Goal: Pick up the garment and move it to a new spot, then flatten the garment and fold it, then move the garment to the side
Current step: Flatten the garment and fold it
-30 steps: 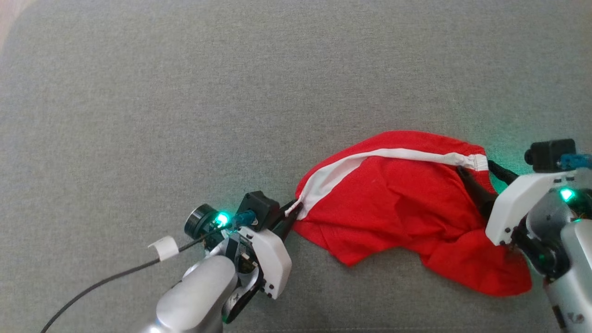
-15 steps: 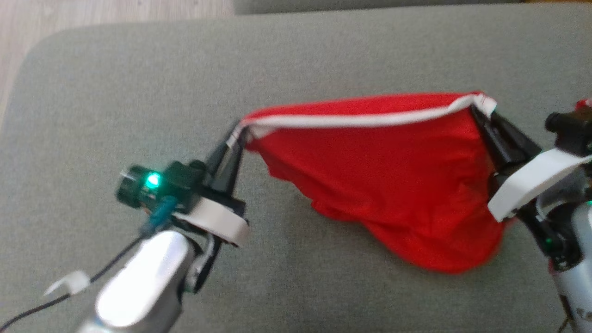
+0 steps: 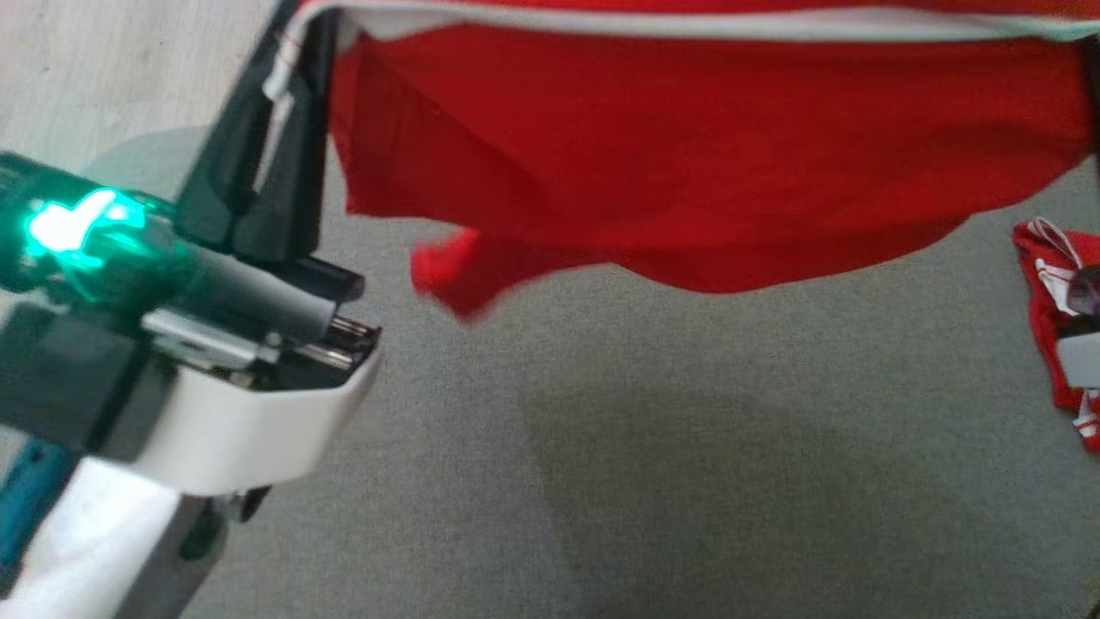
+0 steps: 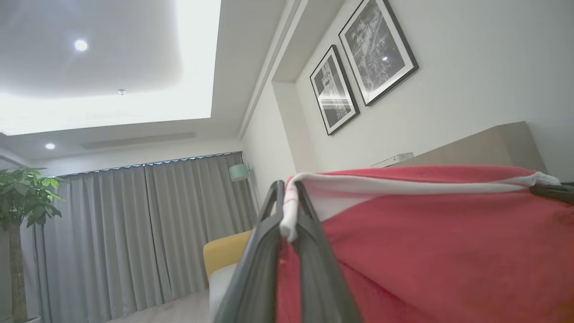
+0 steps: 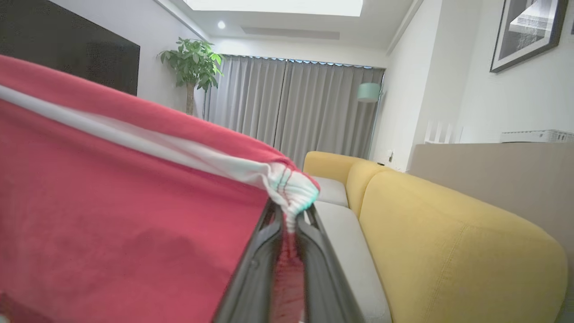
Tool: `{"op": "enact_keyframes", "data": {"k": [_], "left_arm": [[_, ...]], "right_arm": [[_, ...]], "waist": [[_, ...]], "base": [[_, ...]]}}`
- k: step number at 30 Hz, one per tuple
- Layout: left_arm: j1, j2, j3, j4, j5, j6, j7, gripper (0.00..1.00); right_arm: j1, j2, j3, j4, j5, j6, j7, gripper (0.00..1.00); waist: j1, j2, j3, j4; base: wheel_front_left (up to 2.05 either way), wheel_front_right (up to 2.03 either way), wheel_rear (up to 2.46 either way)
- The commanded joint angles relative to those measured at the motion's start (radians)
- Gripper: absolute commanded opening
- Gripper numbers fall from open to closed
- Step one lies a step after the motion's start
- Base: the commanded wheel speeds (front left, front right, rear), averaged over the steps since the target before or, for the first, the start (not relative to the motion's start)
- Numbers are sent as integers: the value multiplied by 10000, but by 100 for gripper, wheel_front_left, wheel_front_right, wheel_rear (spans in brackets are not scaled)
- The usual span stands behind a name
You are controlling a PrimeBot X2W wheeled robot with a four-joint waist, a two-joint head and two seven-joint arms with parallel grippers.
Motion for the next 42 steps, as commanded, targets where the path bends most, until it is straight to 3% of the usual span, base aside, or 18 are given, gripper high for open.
{"op": "enact_keyframes", "data": {"k": [1, 6, 10, 14, 20, 23, 27, 35, 42], "left_arm": [[-543, 414, 674, -263, 104, 145, 117, 0], [-868, 440, 751, -607, -202, 73, 670, 0], [-1057, 67, 669, 421, -970, -227, 741, 0], [-1703, -987, 552, 3760, -2290, -1130, 235, 0], [-3749, -2455, 1002, 8544, -3017, -2081, -1430, 0], [-4998, -2951, 1497, 10387, -3247, -2429, -2537, 0], [-5923, -3303, 2043, 12323, -3408, -2728, -3091, 0], [-4567, -4109, 2782, 16119, -4140, -3268, -3203, 0], [-3221, -4459, 2957, 16763, -4137, -3744, -3208, 0]], "right_arm": [[-218, -53, -45, -282, -69, -7, 124, 0], [-614, 118, -291, -648, 68, -7, 541, 0], [-1153, 96, -27, 203, 520, -7, 678, 0], [-2344, 65, 562, 2257, 1187, -7, 339, 0], [-5199, 593, 1402, 5448, 1715, -7, -923, 0], [-6606, 1054, 1650, 6932, 1808, -7, -1938, 0], [-7599, 1672, 2110, 8907, 1860, -7, -3192, 0], [-6673, 2286, 4383, 12738, 2983, -7, -4073, 0], [-5043, 2114, 5879, 13233, 4142, -7, -4688, 0]], "waist": [[1, 0, 1, -8], [1, 0, 121, -42], [1, 0, 406, -6], [1, 0, 888, 46], [1, 0, 1387, -81], [1, 0, 1568, -192], [1, 0, 1674, -368], [1, 0, 1992, -449], [1, 0, 2113, -328]], "base": [[0, 0, 0], [0, 0, 0], [0, 0, 0], [0, 0, 0], [0, 0, 0], [0, 0, 0], [0, 0, 0], [0, 0, 0], [0, 0, 0]]}}
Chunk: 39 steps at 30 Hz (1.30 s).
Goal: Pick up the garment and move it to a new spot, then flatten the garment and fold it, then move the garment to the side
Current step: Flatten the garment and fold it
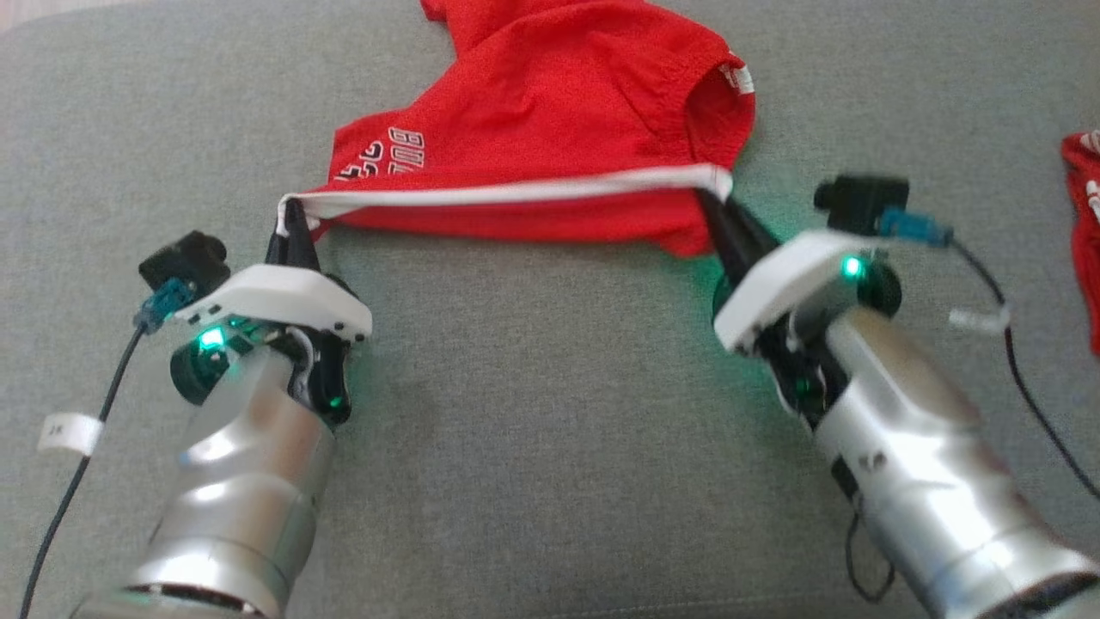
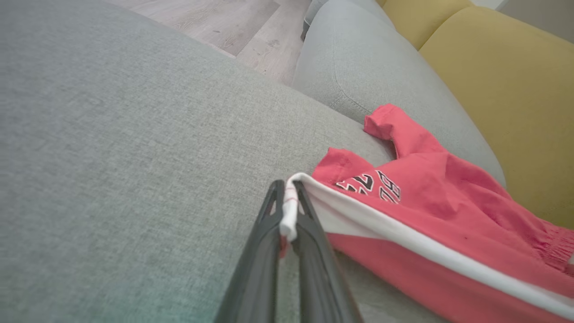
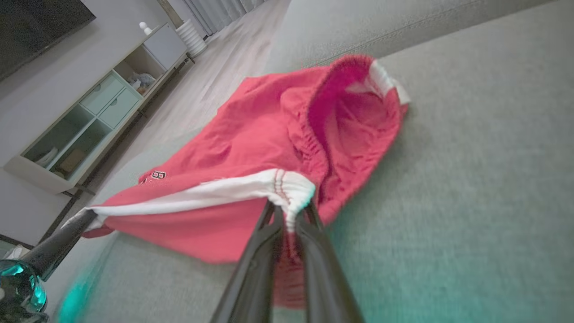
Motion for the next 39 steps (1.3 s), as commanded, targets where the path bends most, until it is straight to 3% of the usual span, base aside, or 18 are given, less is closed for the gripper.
{"op": "enact_keyframes", "data": {"k": [1, 5, 10, 14, 18, 24, 28, 32, 39], "left_arm": [[-170, 343, 314, -363, 111, -8, -123, 0], [837, 495, 701, -1509, 687, -54, -124, 0], [2833, 940, 1442, -3941, 1637, 95, -125, 0], [4663, 1287, 1649, -5973, 2125, 416, -125, 0], [6492, 1588, 1767, -8628, 2163, 1129, 602, 0], [9055, 1945, 2023, -12975, 2082, 2476, 2517, 0], [9788, 1986, 2017, -14435, 2011, 2912, 3240, 0], [9313, 2087, 1852, -14494, 1865, 2756, 3614, 0], [6244, 2443, 1121, -12498, 1451, 1575, 4653, 0]], "right_arm": [[-60, -141, 131, -432, 137, -9, -231, 0], [1072, -724, 784, -1497, 726, -9, -767, 0], [2781, -1785, 1065, -3408, 865, -9, -1071, 0], [4502, -2497, 454, -5108, 662, -9, -459, 0], [6609, -2727, -753, -7057, 206, -9, 952, 0], [9435, -1883, -2467, -10302, -613, -9, 3885, 0], [10019, -885, -3007, -11602, -1165, -9, 5252, 0], [9765, -178, -3168, -11921, -1439, -9, 5854, 0], [7611, 264, -3046, -10991, -1324, -9, 5855, 0]], "waist": [[-3, 1, -31, 18], [-3, 1, -245, 52], [-3, 1, -784, 21], [-3, 1, -1216, 42], [-3, 1, -1531, 80], [-3, 1, -1703, -68], [-3, 1, -1657, -76], [-3, 1, -1363, 65], [-3, 1, -271, 24]], "base": [[0, 0, 0], [0, 0, 0], [0, 0, 0], [0, 0, 0], [0, 0, 0], [0, 0, 0], [0, 0, 0], [0, 0, 0], [0, 0, 0]]}}
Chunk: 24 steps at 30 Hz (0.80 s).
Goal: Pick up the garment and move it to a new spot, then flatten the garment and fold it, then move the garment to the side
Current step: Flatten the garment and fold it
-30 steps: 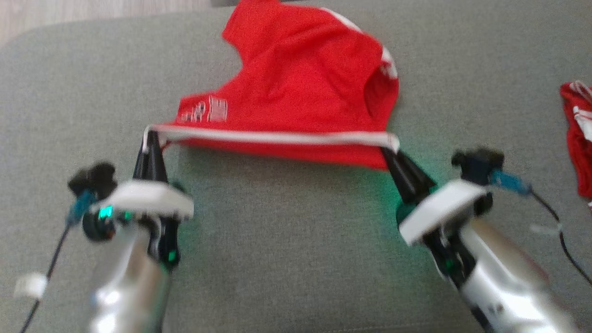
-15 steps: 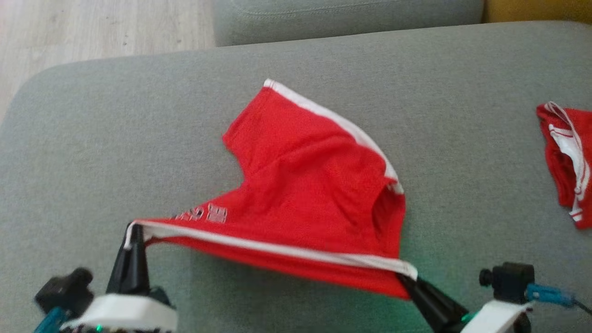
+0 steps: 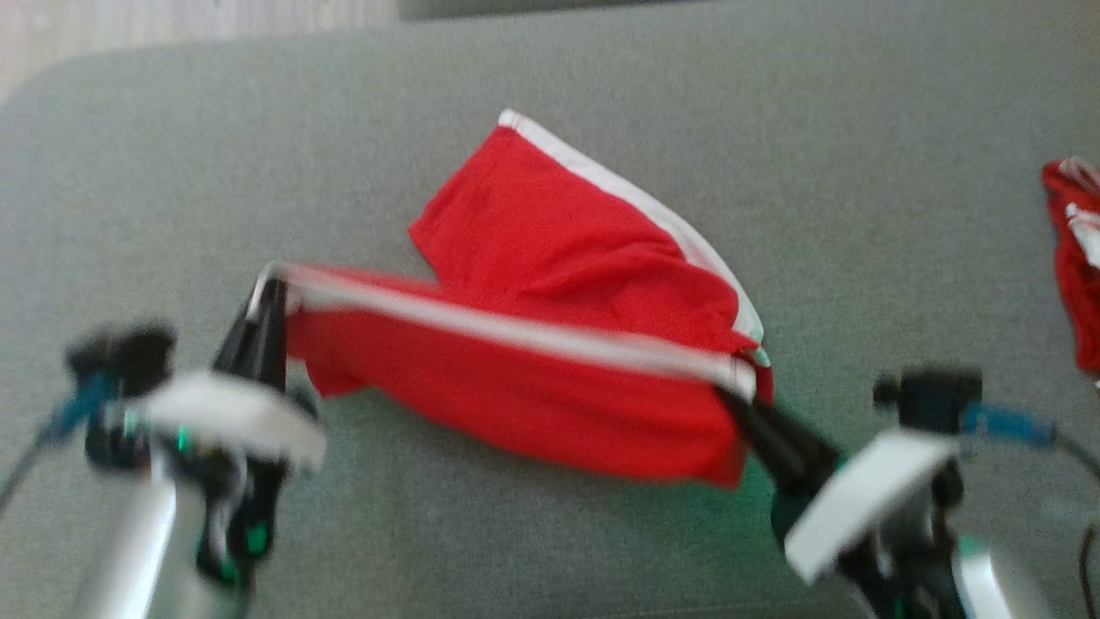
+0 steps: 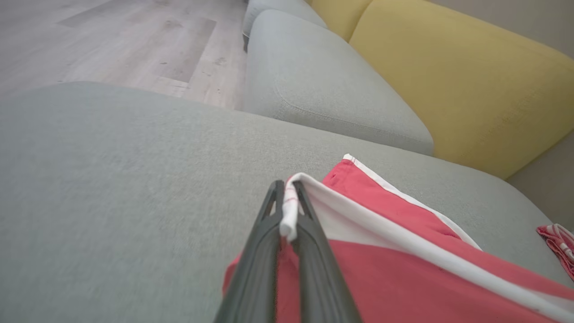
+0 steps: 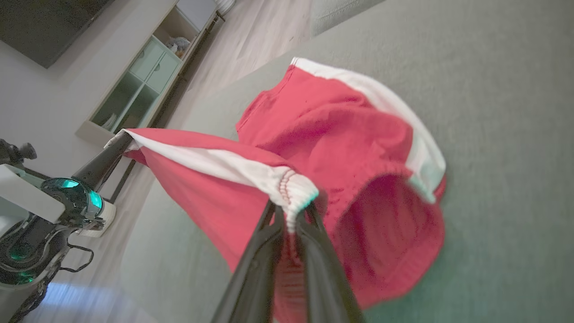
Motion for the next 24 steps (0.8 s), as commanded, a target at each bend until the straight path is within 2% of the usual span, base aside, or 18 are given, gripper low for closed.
{"op": "enact_keyframes", "data": {"k": [1, 2, 3, 9, 17, 21, 22, 23, 24], "left_arm": [[-1438, 396, 209, 360, -20, -345, 260, 0], [-1998, 452, 81, 791, -9, -538, 414, 0], [-1998, 452, 81, 791, -9, -538, 414, 0], [-5145, 543, -700, 3543, 269, -1498, 1186, 0], [-7898, 377, -1515, 6963, 584, -2232, 1729, 0], [-8690, 306, -1739, 8274, 605, -2400, 1580, 0], [-8828, 266, -1808, 8533, 614, -2429, 1509, 9], [-9036, 179, -1896, 8986, 585, -2474, 1295, 100], [-9128, 150, -1925, 9182, 562, -2493, 1139, 100]], "right_arm": [[-1035, 42, 71, -5, 24, -32, -192, 0], [-1356, 90, -22, 218, 128, -32, -343, 0], [-1356, 90, -22, 218, 128, -32, -343, 0], [-2644, 202, -604, 1700, 693, -32, -1035, 0], [-3804, 209, 411, 3257, 2291, -32, -2059, 0], [-4290, 210, 1051, 3747, 2400, -32, -2569, 0], [-4392, 210, 1186, 3861, 2322, -32, -2675, 0], [-4514, 211, 1469, 4045, 2431, -32, -2798, 93], [-4566, 211, 1584, 4096, 2473, -32, -2882, 100]], "waist": [[1, 0, 600, -119], [1, 0, 743, -189], [1, 0, 743, -189], [1, 0, 1445, -834], [1, 0, 2022, -1991], [1, 0, 2181, -2375], [1, 0, 2202, -2435], [1, 0, 2218, -2508], [1, 0, 2235, -2531]], "base": [[0, 0, 0], [0, 0, 0], [0, 0, 0], [0, 0, 0], [0, 0, 0], [0, 0, 0], [0, 0, 0], [0, 0, 0], [0, 0, 0]]}}
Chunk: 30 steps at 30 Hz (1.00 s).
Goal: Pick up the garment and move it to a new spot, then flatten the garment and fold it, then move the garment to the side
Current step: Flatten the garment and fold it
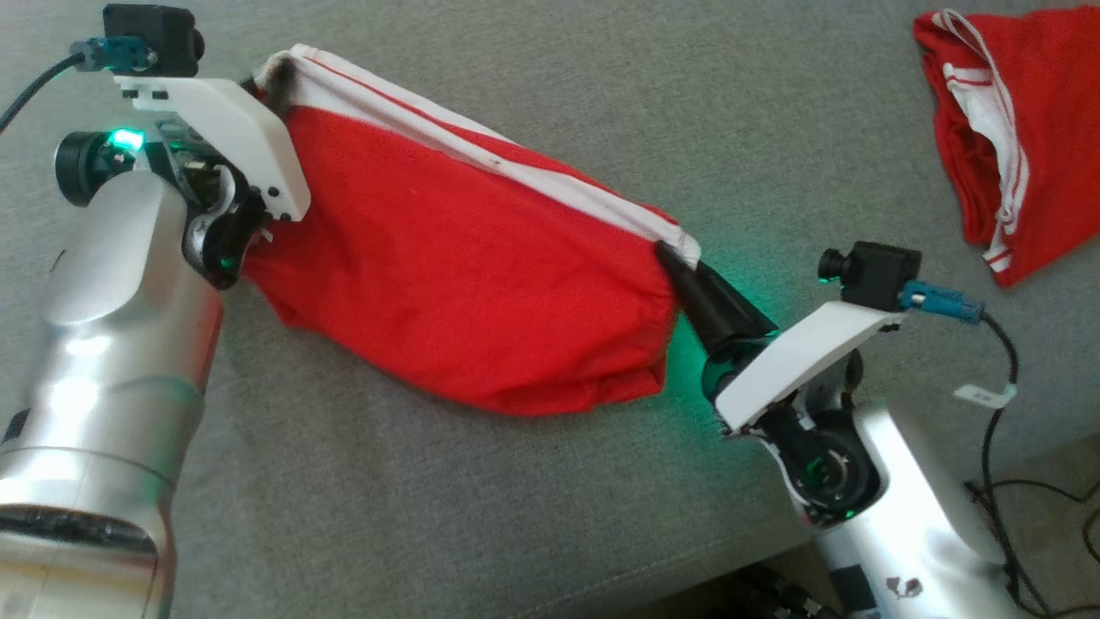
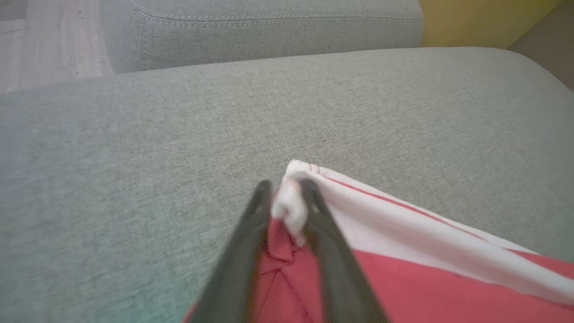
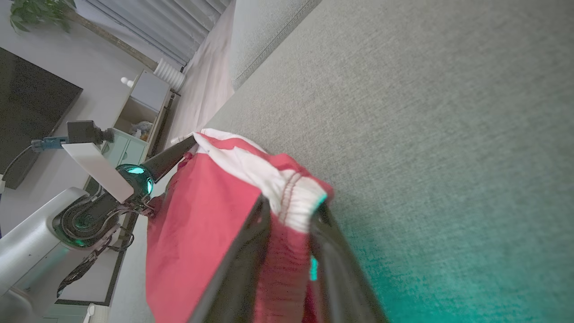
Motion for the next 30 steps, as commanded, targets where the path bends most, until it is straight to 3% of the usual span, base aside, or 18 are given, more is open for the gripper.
{"op": "enact_keyframes", "data": {"k": [1, 4, 8, 12, 16, 22, 23, 27, 30], "left_arm": [[-460, 266, 176, -69, -51, -70, -154, 100], [-543, 201, 94, 320, -114, -100, -691, 100], [-390, 150, 206, 389, -59, -25, -2286, 100], [117, 20, 459, 155, 23, 485, -4149, 100], [844, 128, 723, -619, 351, 1334, -5635, 100], [2510, 501, 1325, -3699, 1582, 2914, -5858, 100], [2510, 501, 1325, -3699, 1582, 2914, -5858, 100], [4128, 728, 1697, -5573, 2265, 3727, -5862, 100], [5198, 830, 1776, -6307, 2333, 4038, -5818, 100]], "right_arm": [[-170, 4, 260, -230, -69, -17, -179, 100], [-201, -24, 447, -146, -338, -17, -522, 100], [-65, -285, 458, -247, -890, -17, -1430, 100], [135, -679, 52, -469, -1863, -17, -2550, 100], [343, -745, -739, -853, -2752, -17, -3254, 100], [549, -611, -1830, -1977, -4278, -17, -3363, 100], [549, -611, -1830, -1977, -4278, -17, -3363, 100], [796, -617, -2343, -2673, -5202, -17, -3114, 100], [1095, -650, -2594, -3012, -5564, -17, -2817, 100]], "waist": [[-2, 0, 45, -54], [-2, 0, 14, 8], [-2, 0, -131, 285], [-2, 0, -361, 679], [-2, 0, -629, 1114], [-2, 0, -905, 1773], [-2, 0, -905, 1773], [-2, 0, -1024, 2127], [-2, 0, -1134, 2305]], "base": [[0, 0, 0], [0, 0, 0], [0, 0, 0], [0, 0, 0], [0, 0, 0], [0, 0, 0], [0, 0, 0], [0, 0, 0], [0, 0, 0]]}}
